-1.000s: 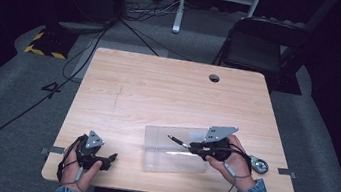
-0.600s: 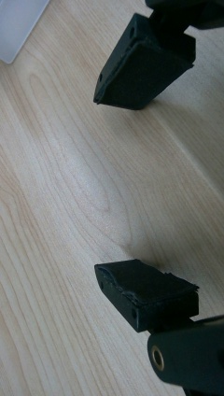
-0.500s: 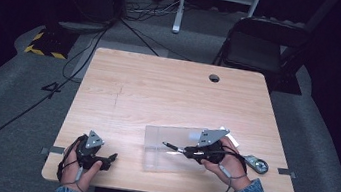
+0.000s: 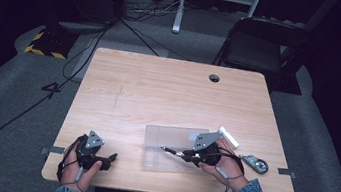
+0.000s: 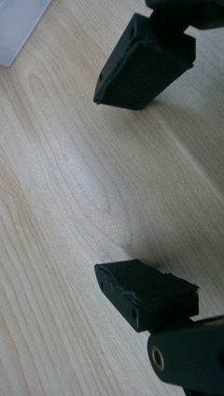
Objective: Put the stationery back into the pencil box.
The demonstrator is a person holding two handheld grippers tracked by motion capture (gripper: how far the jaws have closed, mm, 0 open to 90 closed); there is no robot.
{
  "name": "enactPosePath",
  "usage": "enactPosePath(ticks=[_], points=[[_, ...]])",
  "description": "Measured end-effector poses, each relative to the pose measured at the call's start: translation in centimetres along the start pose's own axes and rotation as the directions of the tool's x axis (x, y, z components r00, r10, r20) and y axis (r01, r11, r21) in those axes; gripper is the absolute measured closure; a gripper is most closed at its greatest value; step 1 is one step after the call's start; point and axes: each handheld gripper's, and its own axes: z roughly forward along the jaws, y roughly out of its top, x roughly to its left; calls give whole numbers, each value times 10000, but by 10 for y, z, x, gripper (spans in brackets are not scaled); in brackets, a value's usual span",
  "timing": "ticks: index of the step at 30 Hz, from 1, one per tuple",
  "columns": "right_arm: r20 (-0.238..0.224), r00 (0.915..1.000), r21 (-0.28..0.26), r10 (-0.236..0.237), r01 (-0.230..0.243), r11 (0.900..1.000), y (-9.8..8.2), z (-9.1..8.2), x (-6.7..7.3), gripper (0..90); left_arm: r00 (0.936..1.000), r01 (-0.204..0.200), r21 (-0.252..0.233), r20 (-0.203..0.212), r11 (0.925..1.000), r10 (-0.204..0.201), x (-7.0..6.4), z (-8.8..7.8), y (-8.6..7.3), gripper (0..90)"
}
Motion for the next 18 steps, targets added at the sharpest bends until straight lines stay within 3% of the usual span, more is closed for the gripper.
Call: enactPosePath(ticks=[9, 18], points=[[-36, 10000, 114, -76, 76, 9999, -4, 6, -2, 786, 10000, 7, 7, 6, 10000, -7, 0, 0, 0, 166], [341, 9988, 281, -361, 352, 9990, -7, 9, -4, 785, 10000, 6, 3, 8, 10000, -6, 0, 0, 0, 166]])
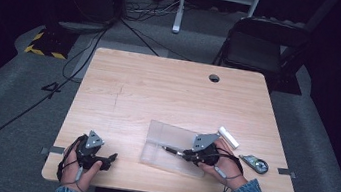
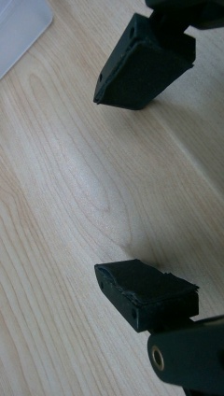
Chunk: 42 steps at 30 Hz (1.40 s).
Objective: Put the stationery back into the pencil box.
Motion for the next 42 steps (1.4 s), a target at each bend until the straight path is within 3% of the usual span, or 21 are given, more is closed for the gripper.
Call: enactPosePath(ticks=[10, 17, 23, 26, 30, 33, 36, 42], points=[[366, 9987, 41, -363, 361, 9993, -2, 1, -2, 768, 10000, -5, 0, -5, 10000, 5, 0, 0, 0, 166], [507, 9982, -45, -332, 335, 9994, -2, -4, -2, 741, 10000, -90, 43, 0, 10000, 90, 1, 0, 0, 165], [542, 9985, -285, -12, 28, 9996, -2, -17, -2, 806, 9999, -79, 28, 65, 10000, 79, 1, 1, 1, 164], [289, 9990, -27, 335, -334, 9994, -3, -19, 2, 875, 9999, -114, 42, 59, 9999, 113, 1, 1, 1, 161], [59, 9974, 409, 721, -723, 9965, -4, -16, 6, 887, 9999, -137, 59, 80, 9999, 136, 1, 1, 2, 161], [8, 9938, 921, 1111, -1107, 9896, -6, -12, 10, 837, 9999, -124, 34, 95, 9999, 124, 1, 1, 2, 160], [26, 9916, 938, 1292, -1289, 9872, -7, -9, 11, 785, 9999, -121, 37, 100, 9999, 121, 1, 2, 2, 160], [120, 9925, 811, 1217, -1223, 9892, -7, -5, 13, 667, 9999, -113, 34, 105, 9999, 112, 1, 2, 2, 159]])
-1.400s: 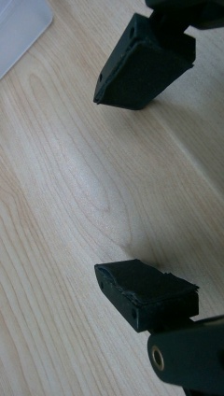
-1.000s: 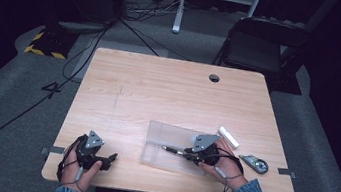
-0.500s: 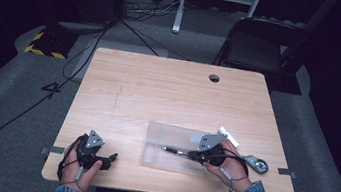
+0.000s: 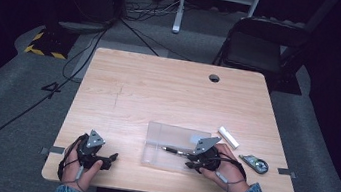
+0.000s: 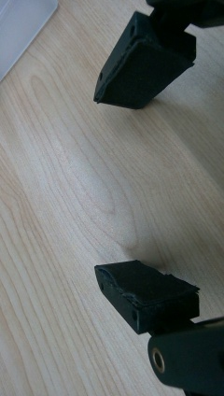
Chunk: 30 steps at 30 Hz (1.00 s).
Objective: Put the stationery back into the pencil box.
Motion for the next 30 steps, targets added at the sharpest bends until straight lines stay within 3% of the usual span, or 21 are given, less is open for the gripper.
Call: enactPosePath(ticks=[6, 14, 19, 26, 30], points=[[-18, 10000, -160, -50, 50, 9999, -1, 1, -2, 573, 10000, -2, 0, -3, 10000, 2, 0, 0, 0, 159], [-75, 10000, -172, 29, -30, 9998, -2, 1, -3, 567, 10000, 1, 0, -1, 10000, -1, 0, 0, 0, 159], [-278, 9994, -144, 192, -196, 9997, -2, -1, -3, 632, 10000, 0, 0, -1, 10000, 0, 0, 0, 0, 159], [-177, 9992, -581, 370, -380, 9976, -2, -17, -7, 631, 10000, -24, 6, 24, 10000, 24, 0, 0, 0, 158], [111, 9975, -787, 692, -681, 9946, -5, -31, -11, 607, 9999, -89, 61, 72, 9999, 89, 1, 1, 1, 152]])
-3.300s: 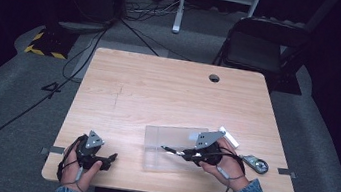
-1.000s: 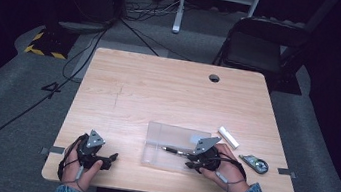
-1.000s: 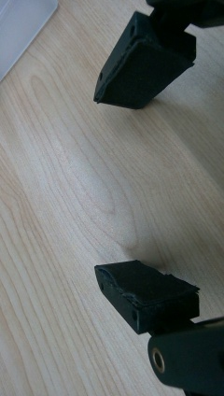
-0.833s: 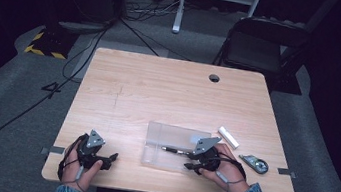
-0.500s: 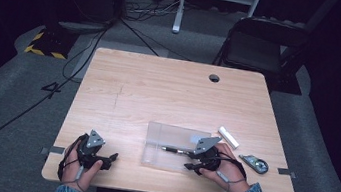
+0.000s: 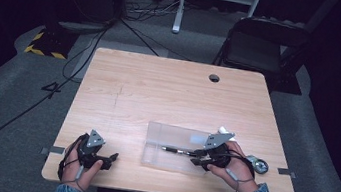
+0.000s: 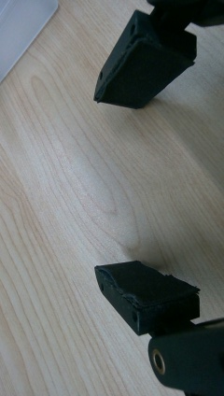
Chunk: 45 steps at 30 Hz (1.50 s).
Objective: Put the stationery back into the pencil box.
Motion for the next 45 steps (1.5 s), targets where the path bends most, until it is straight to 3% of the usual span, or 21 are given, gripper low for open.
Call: enactPosePath(ticks=[11, 16, 20, 25, 29, 34, 35, 36, 38, 41, 45], points=[[955, 9930, -310, 695, -669, 9973, -14, -40, -16, 547, 10000, -48, -5, 17, 10000, 48, 1, 5, 5, 147], [1376, 9850, -221, 1037, -1016, 9946, -23, -54, -23, 520, 10000, -81, -17, 55, 10000, 82, 2, 7, 8, 146], [1787, 9737, 35, 1414, -1443, 9895, -33, -65, -29, 491, 9999, -75, -39, 87, 10000, 75, 2, 9, 9, 145], [2314, 9516, 526, 2021, -2197, 9741, -47, -75, -41, 436, 9999, -110, 28, 89, 9999, 109, 2, 10, 11, 145], [2528, 9407, 816, 2260, -2535, 9639, -56, -78, -48, 410, 9999, -109, 24, 86, 9999, 109, 2, 10, 11, 144], [2829, 9243, 1380, 2560, -3034, 9428, -68, -80, -57, 378, 9999, -116, 25, 83, 9999, 116, 2, 10, 11, 145], [2829, 9243, 1380, 2560, -3034, 9428, -68, -80, -57, 378, 9999, -116, 25, 83, 9999, 116, 2, 10, 11, 145], [2918, 9186, 1493, 2665, -3189, 9360, -73, -80, -61, 374, 9999, -116, 26, 83, 9999, 116, 2, 10, 11, 145], [2936, 9168, 1523, 2709, -3246, 9335, -75, -80, -62, 368, 9999, -114, 25, 84, 9999, 113, 2, 10, 11, 145], [2941, 9109, 1770, 2893, -3494, 9201, -81, -79, -67, 356, 9999, -117, 28, 83, 9999, 117, 2, 10, 11, 145], [3135, 8954, 1889, 3163, -3852, 9033, -90, -79, -73, 344, 9999, -122, 26, 84, 9999, 121, 2, 10, 11, 145]])
